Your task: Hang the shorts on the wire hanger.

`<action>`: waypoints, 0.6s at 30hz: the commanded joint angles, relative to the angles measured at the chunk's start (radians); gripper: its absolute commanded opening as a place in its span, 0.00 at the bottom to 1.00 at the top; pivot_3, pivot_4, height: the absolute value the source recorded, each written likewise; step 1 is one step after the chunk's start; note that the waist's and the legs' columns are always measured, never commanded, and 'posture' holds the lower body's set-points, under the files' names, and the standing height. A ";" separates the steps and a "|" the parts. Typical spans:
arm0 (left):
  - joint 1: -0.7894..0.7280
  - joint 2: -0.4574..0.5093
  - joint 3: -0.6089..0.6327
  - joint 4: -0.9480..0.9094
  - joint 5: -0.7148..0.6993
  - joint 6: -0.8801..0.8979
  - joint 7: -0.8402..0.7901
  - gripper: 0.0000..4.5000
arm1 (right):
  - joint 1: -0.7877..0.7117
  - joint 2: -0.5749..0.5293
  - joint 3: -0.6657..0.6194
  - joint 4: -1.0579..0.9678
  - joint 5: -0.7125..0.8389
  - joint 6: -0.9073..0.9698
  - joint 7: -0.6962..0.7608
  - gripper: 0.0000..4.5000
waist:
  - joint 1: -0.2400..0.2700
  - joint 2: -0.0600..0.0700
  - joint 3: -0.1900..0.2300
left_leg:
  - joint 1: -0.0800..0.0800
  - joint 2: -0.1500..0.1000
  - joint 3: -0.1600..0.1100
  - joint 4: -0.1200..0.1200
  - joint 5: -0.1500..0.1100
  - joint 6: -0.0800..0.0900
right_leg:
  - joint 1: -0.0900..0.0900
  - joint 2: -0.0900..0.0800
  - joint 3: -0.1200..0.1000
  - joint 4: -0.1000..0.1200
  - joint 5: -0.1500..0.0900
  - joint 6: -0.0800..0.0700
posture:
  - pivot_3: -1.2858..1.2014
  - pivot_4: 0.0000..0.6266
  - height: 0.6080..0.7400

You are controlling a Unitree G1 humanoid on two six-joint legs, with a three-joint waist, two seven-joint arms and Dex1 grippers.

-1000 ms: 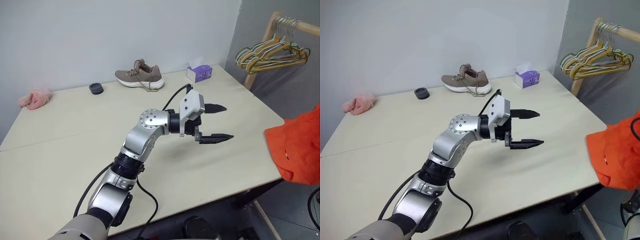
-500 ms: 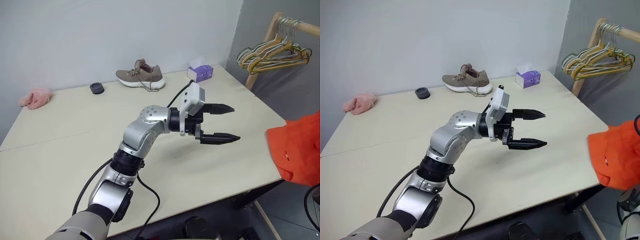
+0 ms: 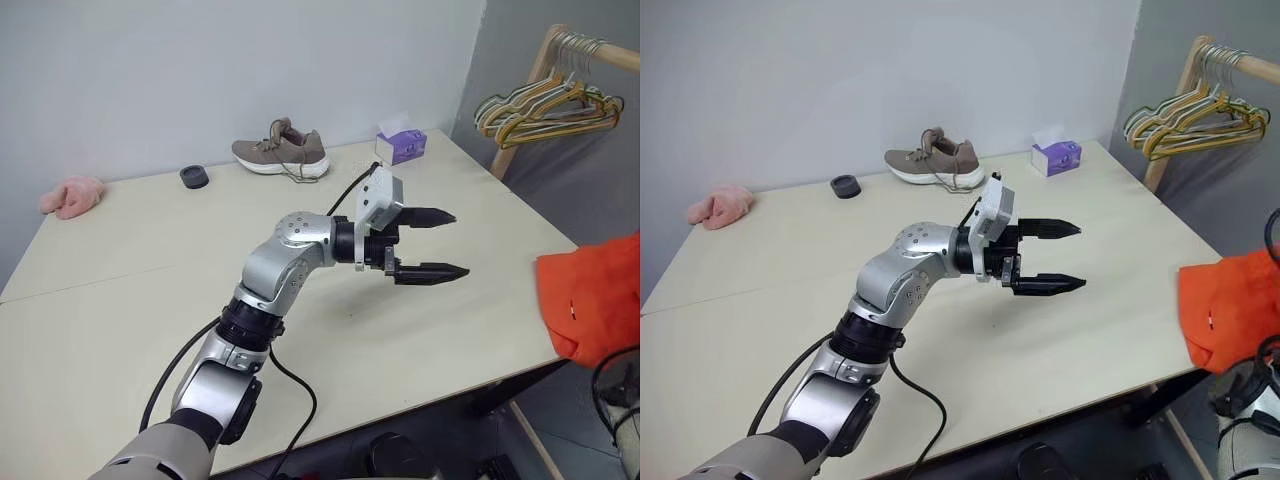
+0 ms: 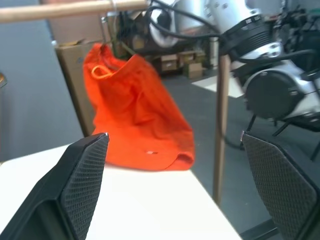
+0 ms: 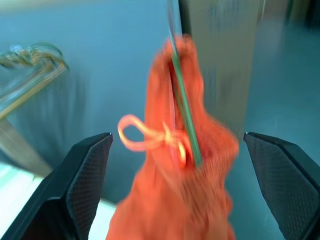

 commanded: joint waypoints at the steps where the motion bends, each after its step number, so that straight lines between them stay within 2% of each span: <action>1: 0.004 0.013 0.053 0.022 0.045 -0.034 0.088 1.00 | 0.037 0.001 0.136 -0.096 0.014 -0.187 0.110 0.99 | -0.001 0.000 0.000 | 0.000 0.000 0.000 0.000 0.000 0.000 | 0.000 0.000 0.000 0.000 0.000 0.000 | 0.38 0.02 1.00; 5: 0.015 0.029 0.077 0.064 0.132 -0.086 0.212 1.00 | 0.090 0.038 0.230 -0.134 0.047 -0.293 0.225 0.99 | -0.002 -0.001 0.000 | 0.001 0.000 -0.001 0.000 0.000 0.000 | 0.000 0.001 0.000 0.000 0.001 0.002 | 0.39 0.01 1.00; 7: 0.045 0.049 0.143 0.089 0.214 -0.115 0.389 1.00 | 0.175 0.074 0.359 -0.176 0.073 -0.383 0.349 0.99 | 0.005 -0.003 -0.001 | 0.001 0.000 -0.002 0.001 0.000 0.000 | 0.000 0.001 -0.001 0.000 0.001 0.002 | 0.40 0.00 1.00; 10: 0.091 0.061 0.208 0.081 0.277 -0.124 0.556 1.00 | 0.255 0.118 0.473 -0.184 0.081 -0.501 0.461 0.99 | 0.007 -0.009 -0.002 | 0.002 0.002 -0.004 0.001 0.000 0.000 | 0.000 0.002 -0.002 0.000 0.002 0.003 | 0.42 0.00 1.00; 13: 0.166 0.091 0.250 0.039 0.377 -0.037 0.738 1.00 | 0.329 0.187 0.569 -0.137 0.060 -0.627 0.509 0.99 | 0.035 -0.010 -0.002 | 0.000 0.002 -0.005 0.001 0.000 0.000 | -0.002 0.001 -0.003 0.000 0.004 -0.001 | 0.43 0.00 1.00; 18: 0.312 0.134 0.309 -0.071 0.478 0.016 0.901 1.00 | 0.373 0.291 0.659 0.012 0.027 -0.789 0.528 0.99 | 0.105 -0.013 -0.003 | -0.006 0.001 -0.009 0.002 0.000 0.000 | -0.006 -0.002 -0.010 0.001 0.005 -0.001 | 0.47 0.00 1.00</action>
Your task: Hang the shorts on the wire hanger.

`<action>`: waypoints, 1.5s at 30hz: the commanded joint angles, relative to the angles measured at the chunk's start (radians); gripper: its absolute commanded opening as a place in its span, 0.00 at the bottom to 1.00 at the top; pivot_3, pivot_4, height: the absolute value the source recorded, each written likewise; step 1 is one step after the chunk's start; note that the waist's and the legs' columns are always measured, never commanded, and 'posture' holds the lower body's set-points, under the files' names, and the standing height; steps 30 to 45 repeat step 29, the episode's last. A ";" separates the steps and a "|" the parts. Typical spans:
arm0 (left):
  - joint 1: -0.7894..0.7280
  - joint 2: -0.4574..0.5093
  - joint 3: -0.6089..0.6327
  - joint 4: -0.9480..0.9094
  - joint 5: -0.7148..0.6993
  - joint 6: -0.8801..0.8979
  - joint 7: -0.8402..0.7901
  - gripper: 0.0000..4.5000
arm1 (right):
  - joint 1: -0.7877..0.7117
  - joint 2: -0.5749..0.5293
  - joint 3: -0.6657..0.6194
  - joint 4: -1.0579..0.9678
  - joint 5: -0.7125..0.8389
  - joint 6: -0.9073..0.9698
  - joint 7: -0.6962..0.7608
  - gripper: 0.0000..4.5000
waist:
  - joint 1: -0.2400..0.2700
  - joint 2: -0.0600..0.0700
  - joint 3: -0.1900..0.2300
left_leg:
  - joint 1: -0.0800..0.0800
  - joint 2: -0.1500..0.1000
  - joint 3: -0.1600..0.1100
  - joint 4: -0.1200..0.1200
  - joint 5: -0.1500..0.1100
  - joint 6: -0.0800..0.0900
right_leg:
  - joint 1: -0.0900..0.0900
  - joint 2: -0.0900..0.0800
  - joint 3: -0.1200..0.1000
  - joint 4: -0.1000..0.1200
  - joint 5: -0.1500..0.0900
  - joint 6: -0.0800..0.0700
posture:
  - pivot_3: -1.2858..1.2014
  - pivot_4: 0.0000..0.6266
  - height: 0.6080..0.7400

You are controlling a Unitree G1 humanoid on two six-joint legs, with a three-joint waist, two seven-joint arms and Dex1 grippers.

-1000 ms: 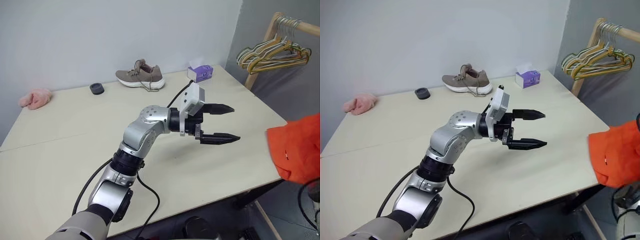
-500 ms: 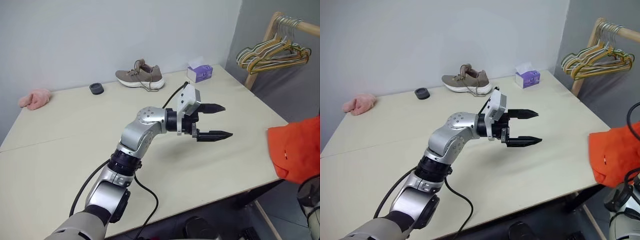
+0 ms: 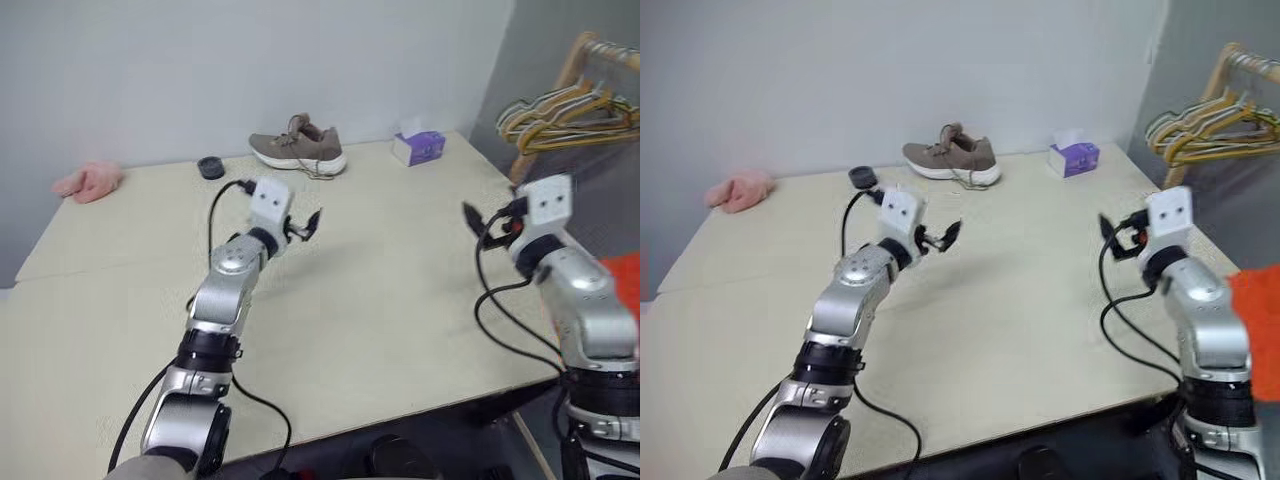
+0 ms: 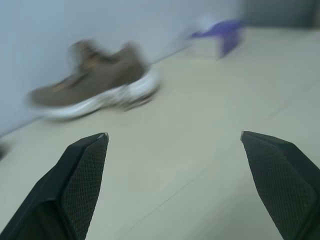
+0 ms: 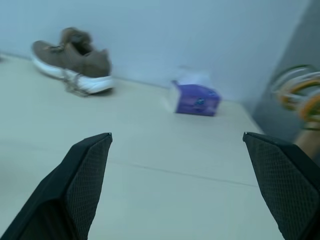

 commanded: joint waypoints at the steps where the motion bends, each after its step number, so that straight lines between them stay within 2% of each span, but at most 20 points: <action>1: 0.067 0.026 0.072 -0.122 0.044 0.024 0.093 1.00 | -0.002 0.055 0.036 0.099 -0.026 -0.140 0.010 0.99 | 0.029 -0.002 -0.001 | 0.000 0.000 -0.002 0.000 0.000 0.000 | 0.000 -0.001 -0.002 0.000 0.000 0.000 | 0.48 0.00 1.00; 6: 0.162 0.023 0.170 -0.166 -0.007 0.066 0.121 1.00 | -0.032 0.134 0.039 0.267 -0.026 -0.216 -0.006 0.99 | 0.114 -0.002 -0.001 | 0.000 0.000 -0.006 0.000 0.001 -0.001 | 0.001 -0.004 -0.008 0.002 0.000 0.000 | 0.51 0.02 1.00; 11: 0.198 0.023 0.183 -0.195 -0.057 0.047 0.074 1.00 | -0.058 0.151 0.046 0.357 -0.041 -0.261 0.003 0.99 | 0.190 -0.004 0.001 | 0.001 -0.002 -0.006 0.000 0.001 -0.001 | 0.001 -0.004 -0.009 0.004 0.000 -0.001 | 0.53 0.06 1.00; 15: 0.201 0.031 0.182 -0.199 -0.084 0.038 0.048 1.00 | -0.065 0.147 0.044 0.392 -0.044 -0.270 0.015 0.99 | 0.222 -0.006 0.002 | 0.001 -0.002 -0.005 0.000 0.001 -0.001 | 0.000 -0.003 -0.009 0.005 0.000 -0.001 | 0.54 0.08 1.00; 25: 0.205 0.025 0.154 -0.207 -0.083 0.005 0.035 1.00 | -0.005 0.158 0.028 0.323 -0.049 -0.259 -0.011 0.99 | 0.225 -0.006 0.004 | 0.001 -0.001 -0.004 -0.001 0.001 -0.001 | -0.001 -0.003 -0.008 0.005 0.000 -0.001 | 0.53 0.07 1.00; 29: 0.201 0.038 0.125 -0.179 -0.049 -0.066 0.023 1.00 | 0.013 0.163 0.034 0.301 -0.054 -0.259 -0.018 0.99 | 0.221 -0.006 0.004 | 0.000 -0.001 -0.003 -0.001 0.001 -0.001 | -0.003 -0.003 -0.008 0.007 0.000 -0.001 | 0.53 0.05 1.00; 45: 0.201 0.038 0.125 -0.179 -0.049 -0.066 0.023 1.00 | 0.013 0.163 0.034 0.301 -0.054 -0.259 -0.018 0.99 | 0.221 -0.006 0.004 | 0.000 -0.001 -0.003 -0.001 0.001 -0.001 | -0.003 -0.003 -0.008 0.007 0.000 -0.001 | 0.53 0.05 1.00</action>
